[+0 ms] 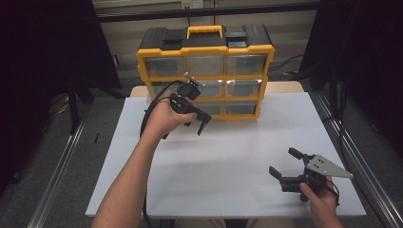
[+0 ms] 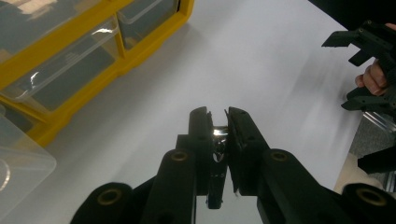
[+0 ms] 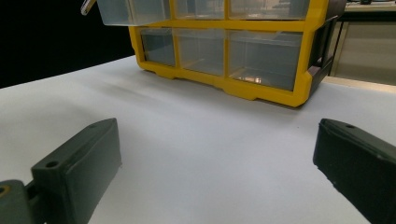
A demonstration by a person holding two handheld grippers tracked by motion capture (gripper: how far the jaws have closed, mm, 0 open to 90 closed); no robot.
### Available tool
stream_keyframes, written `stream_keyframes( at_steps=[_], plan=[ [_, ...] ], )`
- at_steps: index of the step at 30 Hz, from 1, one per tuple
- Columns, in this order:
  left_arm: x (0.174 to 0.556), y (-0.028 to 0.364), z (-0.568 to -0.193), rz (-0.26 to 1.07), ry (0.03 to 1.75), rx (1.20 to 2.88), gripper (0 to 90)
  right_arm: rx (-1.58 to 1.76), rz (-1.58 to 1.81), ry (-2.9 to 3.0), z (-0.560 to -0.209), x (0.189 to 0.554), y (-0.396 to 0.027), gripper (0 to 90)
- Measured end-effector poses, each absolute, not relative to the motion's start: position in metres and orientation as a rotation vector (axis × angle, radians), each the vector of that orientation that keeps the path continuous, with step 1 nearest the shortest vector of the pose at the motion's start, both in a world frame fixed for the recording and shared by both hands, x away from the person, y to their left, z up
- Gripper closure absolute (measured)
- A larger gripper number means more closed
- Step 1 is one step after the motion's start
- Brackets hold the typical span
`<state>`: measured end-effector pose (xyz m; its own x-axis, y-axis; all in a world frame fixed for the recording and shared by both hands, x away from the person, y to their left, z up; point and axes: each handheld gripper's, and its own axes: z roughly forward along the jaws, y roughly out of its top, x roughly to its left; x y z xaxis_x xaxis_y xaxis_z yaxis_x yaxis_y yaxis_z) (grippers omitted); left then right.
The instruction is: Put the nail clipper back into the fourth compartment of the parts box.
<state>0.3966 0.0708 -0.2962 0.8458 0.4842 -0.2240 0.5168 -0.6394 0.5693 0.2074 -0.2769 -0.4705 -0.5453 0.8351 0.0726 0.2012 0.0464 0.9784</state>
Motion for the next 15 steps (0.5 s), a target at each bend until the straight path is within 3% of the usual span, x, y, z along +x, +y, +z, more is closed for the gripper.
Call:
stream_keyframes(
  at_steps=[15],
  plan=[
    [0.403, 0.066, -0.280, -0.072, 0.711, 2.401, 80.8, 1.037, 1.541, 1.793, -0.470, 0.207, -0.277, 0.5]
  ],
)
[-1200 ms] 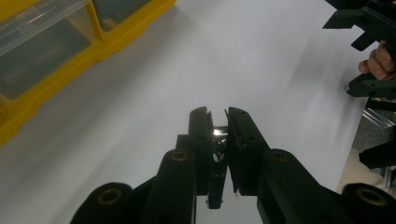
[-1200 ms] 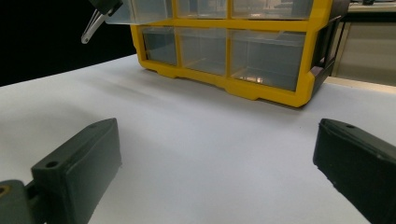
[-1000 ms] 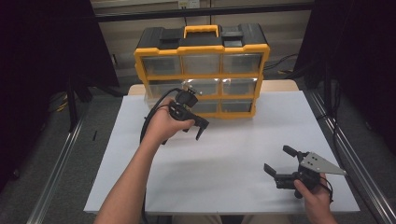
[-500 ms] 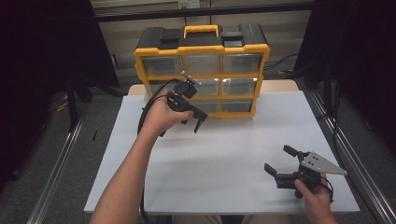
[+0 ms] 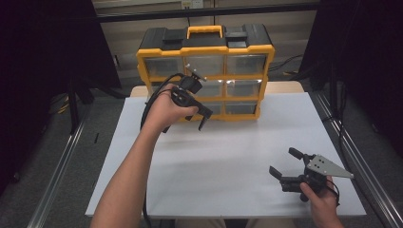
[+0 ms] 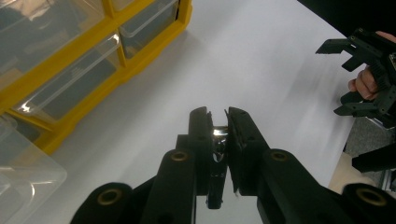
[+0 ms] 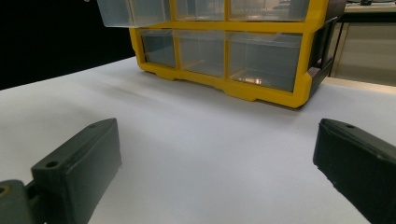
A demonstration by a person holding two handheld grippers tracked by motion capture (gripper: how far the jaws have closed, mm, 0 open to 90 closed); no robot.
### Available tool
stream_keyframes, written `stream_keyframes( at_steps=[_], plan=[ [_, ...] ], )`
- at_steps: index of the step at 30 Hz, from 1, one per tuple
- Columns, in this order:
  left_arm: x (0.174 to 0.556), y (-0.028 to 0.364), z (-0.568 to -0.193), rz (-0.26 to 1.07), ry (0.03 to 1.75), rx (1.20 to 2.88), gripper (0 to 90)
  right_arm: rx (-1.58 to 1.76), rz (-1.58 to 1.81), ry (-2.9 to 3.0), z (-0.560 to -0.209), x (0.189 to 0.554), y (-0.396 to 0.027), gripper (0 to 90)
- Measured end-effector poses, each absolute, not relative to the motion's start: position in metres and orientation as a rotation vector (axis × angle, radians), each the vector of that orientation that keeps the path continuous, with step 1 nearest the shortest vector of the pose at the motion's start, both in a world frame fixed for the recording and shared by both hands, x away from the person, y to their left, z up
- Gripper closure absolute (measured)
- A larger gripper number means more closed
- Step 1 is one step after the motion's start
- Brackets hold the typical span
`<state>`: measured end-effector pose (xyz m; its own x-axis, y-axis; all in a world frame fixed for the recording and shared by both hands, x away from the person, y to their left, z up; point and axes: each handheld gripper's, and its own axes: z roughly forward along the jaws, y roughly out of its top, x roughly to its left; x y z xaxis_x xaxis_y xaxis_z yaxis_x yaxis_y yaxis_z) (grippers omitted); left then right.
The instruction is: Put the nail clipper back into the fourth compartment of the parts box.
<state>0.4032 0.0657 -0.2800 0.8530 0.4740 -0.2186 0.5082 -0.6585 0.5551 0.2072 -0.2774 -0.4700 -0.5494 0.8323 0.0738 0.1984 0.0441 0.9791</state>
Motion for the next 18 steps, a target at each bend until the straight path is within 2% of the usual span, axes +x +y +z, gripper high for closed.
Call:
stream_keyframes(
  at_steps=[18],
  plan=[
    [0.410, 0.068, -0.260, -0.061, 0.713, 2.386, 80.7, 1.032, 1.542, 1.791, -0.470, 0.207, -0.277, 0.5]
  ],
)
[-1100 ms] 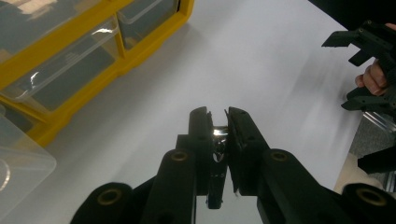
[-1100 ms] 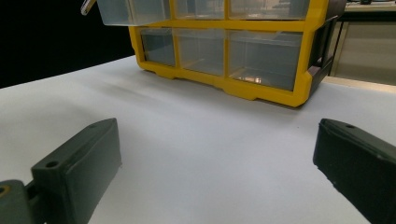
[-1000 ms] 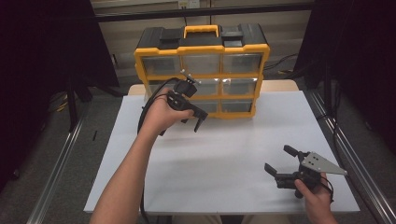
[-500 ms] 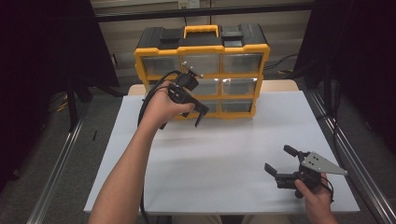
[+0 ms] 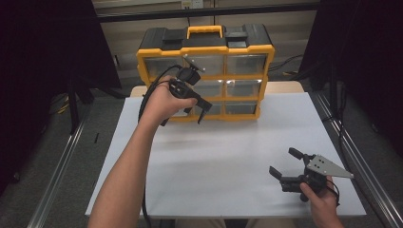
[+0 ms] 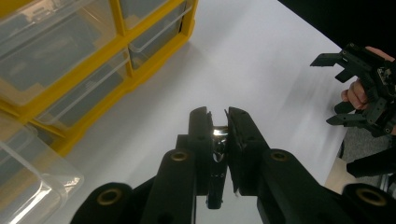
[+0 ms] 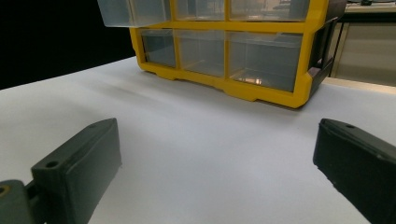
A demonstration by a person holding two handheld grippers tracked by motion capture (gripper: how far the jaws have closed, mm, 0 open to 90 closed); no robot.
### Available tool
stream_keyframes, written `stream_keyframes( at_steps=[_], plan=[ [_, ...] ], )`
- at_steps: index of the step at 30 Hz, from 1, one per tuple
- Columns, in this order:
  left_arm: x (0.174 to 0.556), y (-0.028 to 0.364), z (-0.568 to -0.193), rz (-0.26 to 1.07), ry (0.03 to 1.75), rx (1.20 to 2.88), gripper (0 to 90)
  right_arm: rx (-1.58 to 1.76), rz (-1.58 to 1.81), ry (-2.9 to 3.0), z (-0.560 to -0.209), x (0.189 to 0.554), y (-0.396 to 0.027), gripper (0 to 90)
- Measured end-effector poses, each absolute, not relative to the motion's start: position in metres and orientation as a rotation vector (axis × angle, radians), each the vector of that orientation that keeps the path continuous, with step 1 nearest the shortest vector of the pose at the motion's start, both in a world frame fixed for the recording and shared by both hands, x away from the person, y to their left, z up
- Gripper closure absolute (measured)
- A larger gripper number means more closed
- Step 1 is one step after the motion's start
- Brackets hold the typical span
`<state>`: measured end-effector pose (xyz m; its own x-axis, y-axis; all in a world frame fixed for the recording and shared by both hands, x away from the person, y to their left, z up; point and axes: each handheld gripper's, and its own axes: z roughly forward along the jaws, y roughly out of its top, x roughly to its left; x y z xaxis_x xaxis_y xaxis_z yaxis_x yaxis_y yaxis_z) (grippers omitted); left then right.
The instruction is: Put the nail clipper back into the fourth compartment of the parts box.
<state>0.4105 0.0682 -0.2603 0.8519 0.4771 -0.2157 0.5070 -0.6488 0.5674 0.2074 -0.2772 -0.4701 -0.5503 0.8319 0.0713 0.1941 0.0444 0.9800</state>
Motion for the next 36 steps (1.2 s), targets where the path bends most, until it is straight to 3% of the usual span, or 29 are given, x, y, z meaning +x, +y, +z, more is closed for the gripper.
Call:
stream_keyframes(
  at_steps=[36],
  plan=[
    [0.428, 0.081, -0.215, -0.029, 0.804, 2.304, 80.7, 1.047, 1.557, 1.778, -0.470, 0.207, -0.276, 0.5]
  ],
)
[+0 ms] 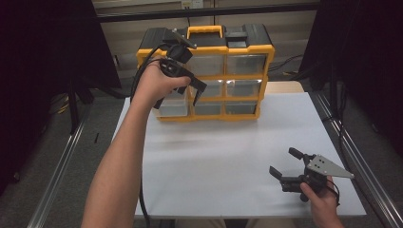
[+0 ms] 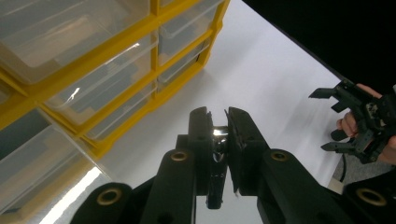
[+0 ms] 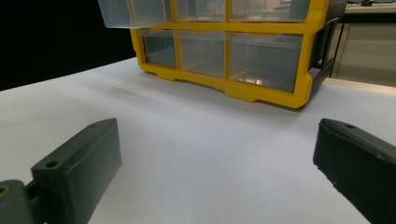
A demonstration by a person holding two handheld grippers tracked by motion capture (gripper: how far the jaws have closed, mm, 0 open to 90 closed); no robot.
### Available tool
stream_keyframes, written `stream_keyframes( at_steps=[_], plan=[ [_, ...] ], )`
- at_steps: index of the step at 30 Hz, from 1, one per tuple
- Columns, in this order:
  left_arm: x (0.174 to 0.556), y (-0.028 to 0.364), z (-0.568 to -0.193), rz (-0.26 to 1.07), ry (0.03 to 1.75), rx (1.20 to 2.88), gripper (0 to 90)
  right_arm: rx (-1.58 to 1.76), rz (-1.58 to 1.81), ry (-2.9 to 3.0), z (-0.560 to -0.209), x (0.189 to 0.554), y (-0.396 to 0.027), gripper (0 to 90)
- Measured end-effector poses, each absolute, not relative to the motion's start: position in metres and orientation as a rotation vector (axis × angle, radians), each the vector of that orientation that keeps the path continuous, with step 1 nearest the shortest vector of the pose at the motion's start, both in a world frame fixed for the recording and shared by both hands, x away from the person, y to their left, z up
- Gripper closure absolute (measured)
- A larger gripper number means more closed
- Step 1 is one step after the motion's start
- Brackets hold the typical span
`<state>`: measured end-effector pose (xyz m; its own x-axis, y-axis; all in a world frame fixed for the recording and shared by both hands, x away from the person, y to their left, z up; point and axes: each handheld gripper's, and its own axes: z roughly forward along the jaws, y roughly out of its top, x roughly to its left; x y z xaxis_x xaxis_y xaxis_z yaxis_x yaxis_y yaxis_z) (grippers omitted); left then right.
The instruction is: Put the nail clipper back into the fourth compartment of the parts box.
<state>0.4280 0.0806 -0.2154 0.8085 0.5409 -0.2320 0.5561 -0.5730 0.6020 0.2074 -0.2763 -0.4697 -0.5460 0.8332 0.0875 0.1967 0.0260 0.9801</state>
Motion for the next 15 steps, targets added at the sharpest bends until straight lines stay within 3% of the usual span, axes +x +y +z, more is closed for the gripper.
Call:
stream_keyframes(
  at_steps=[15],
  plan=[
    [0.4363, 0.0877, -0.2064, 0.011, 0.834, 2.288, 80.7, 1.043, 1.558, 1.778, -0.4697, 0.2074, -0.2764, 0.5]
  ],
)
